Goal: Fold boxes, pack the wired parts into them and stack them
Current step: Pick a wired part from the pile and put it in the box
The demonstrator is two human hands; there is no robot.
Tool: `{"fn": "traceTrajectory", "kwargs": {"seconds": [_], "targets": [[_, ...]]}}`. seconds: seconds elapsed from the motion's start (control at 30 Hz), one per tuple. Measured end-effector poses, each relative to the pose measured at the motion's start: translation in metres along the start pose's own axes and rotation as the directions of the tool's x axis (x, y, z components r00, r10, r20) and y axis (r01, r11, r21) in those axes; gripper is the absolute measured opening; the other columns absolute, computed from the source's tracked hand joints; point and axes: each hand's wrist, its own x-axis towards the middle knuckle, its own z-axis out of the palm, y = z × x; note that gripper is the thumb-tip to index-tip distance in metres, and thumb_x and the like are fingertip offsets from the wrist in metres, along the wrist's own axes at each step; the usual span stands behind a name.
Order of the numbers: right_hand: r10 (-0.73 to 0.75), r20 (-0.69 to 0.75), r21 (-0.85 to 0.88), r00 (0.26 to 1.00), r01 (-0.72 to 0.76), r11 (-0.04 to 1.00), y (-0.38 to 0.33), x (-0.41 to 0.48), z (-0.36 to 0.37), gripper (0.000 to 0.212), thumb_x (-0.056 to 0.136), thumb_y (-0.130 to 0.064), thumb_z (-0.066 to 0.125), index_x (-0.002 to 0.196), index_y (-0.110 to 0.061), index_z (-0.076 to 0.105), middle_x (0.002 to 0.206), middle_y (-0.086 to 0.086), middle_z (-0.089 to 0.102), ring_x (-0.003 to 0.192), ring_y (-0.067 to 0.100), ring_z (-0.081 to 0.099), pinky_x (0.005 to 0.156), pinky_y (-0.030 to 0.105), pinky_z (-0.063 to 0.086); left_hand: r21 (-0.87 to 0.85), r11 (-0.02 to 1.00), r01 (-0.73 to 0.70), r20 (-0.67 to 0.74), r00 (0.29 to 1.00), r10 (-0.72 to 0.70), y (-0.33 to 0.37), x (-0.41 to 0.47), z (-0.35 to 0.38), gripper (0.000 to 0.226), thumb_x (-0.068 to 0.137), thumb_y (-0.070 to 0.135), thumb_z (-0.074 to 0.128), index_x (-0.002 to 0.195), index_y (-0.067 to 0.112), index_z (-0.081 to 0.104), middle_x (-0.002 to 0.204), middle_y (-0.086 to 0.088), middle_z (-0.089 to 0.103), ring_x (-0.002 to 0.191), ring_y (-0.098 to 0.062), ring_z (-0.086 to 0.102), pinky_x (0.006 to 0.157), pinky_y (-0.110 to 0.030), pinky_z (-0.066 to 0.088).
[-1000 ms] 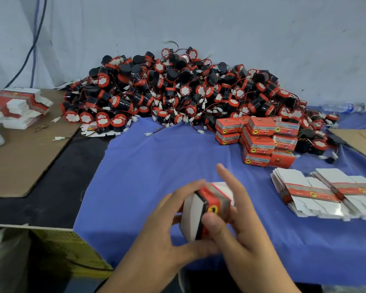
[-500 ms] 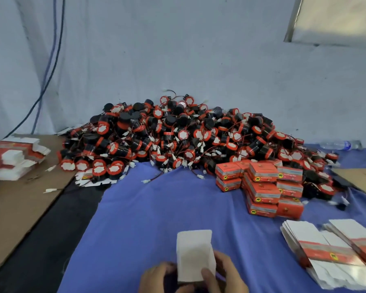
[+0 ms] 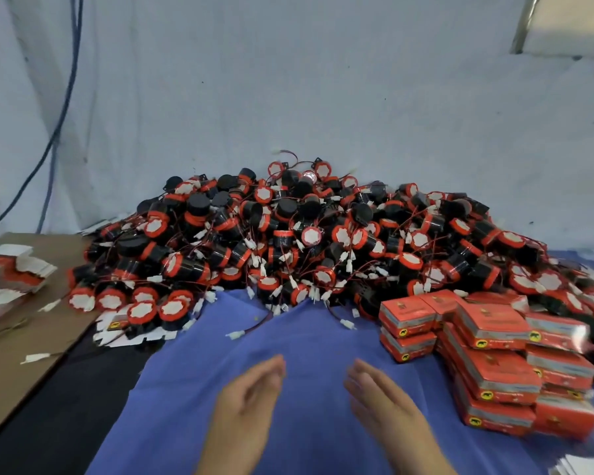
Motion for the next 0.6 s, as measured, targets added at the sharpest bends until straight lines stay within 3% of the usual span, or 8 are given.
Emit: {"fn": "traceTrajectory", "kwargs": {"seconds": [0.07, 0.13, 0.2, 0.3, 0.37, 0.53, 0.6], "targets": [[-0.035, 0.047, -0.179, 0.998, 0.043, 0.983, 0.001, 0.054, 0.032, 0.038, 0.103, -0.006, 0.053, 0.139, -0.018, 0.055, 0.137, -0.004, 0.06, 0.118, 0.013, 0.062, 0.093, 0.031, 0.054, 0.226, 0.974, -0.01, 0.044, 0.999, 0.0, -0.002, 0.05, 0.036, 0.035, 0.1, 0.011, 0.058, 0.134, 0.017, 0.063, 0.134, 0.009, 0.064, 0.116, 0.005, 0.06, 0.095, -0.011, 0.044], [-0.052, 0.075, -0.298, 0.996, 0.073, 0.952, -0.002, 0.109, 0.063, 0.052, 0.104, -0.002, 0.048, 0.152, -0.018, 0.038, 0.136, -0.006, 0.056, 0.129, 0.028, 0.056, 0.1, 0.044, 0.052, 0.294, 0.955, -0.048, 0.01, 0.999, 0.048, -0.013, 0.099, 0.06, 0.044, 0.103, 0.008, 0.051, 0.147, 0.013, 0.049, 0.148, 0.002, 0.052, 0.134, -0.011, 0.05, 0.103, -0.019, 0.041], [-0.052, 0.063, -0.374, 0.997, 0.072, 0.925, -0.004, 0.16, 0.082, 0.063, 0.101, 0.002, 0.048, 0.156, -0.021, 0.03, 0.127, -0.006, 0.06, 0.131, 0.036, 0.053, 0.097, 0.049, 0.053, 0.37, 0.928, -0.046, 0.011, 0.999, 0.045, -0.02, 0.144, 0.075, 0.047, 0.103, 0.006, 0.047, 0.149, 0.014, 0.044, 0.149, -0.003, 0.051, 0.136, -0.02, 0.048, 0.108, -0.028, 0.042], [-0.179, 0.066, -0.491, 0.982, 0.188, 0.851, -0.002, 0.208, 0.097, 0.069, 0.094, 0.003, 0.047, 0.155, -0.027, 0.035, 0.147, 0.0, 0.052, 0.128, 0.021, 0.053, 0.09, 0.029, 0.049, 0.462, 0.886, -0.033, -0.025, 0.998, 0.051, -0.03, 0.196, 0.084, 0.046, 0.098, 0.001, 0.047, 0.141, 0.018, 0.053, 0.119, 0.003, 0.067, 0.105, -0.012, 0.062, 0.086, -0.018, 0.048], [-0.293, 0.042, -0.575, 0.955, 0.263, 0.775, 0.004, 0.224, 0.098, 0.064, 0.094, -0.005, 0.048, 0.153, -0.031, 0.039, 0.146, -0.004, 0.053, 0.127, 0.018, 0.053, 0.092, 0.026, 0.045, 0.456, 0.887, -0.072, -0.025, 0.995, 0.094, -0.037, 0.215, 0.085, 0.042, 0.095, 0.001, 0.055, 0.134, 0.017, 0.059, 0.116, 0.001, 0.07, 0.103, -0.011, 0.063, 0.086, -0.018, 0.045], [-0.459, -0.031, -0.48, 0.888, 0.389, 0.786, 0.016, 0.229, 0.097, 0.05, 0.091, -0.001, 0.05, 0.126, -0.035, 0.064, 0.124, -0.009, 0.066, 0.115, 0.009, 0.061, 0.095, 0.021, 0.047, 0.447, 0.89, -0.086, -0.056, 0.991, 0.124, -0.044, 0.229, 0.086, 0.03, 0.087, 0.022, 0.075, 0.116, 0.021, 0.068, 0.105, 0.004, 0.072, 0.099, -0.014, 0.067, 0.087, -0.03, 0.055], [-0.48, -0.036, -0.443, 0.877, 0.416, 0.794, 0.012, 0.219, 0.095, 0.049, 0.091, -0.001, 0.053, 0.116, -0.041, 0.065, 0.109, -0.013, 0.069, 0.102, 0.003, 0.064, 0.086, 0.015, 0.051, 0.432, 0.893, -0.122, -0.059, 0.985, 0.164, -0.038, 0.225, 0.084, 0.037, 0.083, 0.021, 0.079, 0.118, 0.022, 0.066, 0.108, 0.003, 0.07, 0.102, -0.015, 0.066, 0.09, -0.034, 0.056]]}}
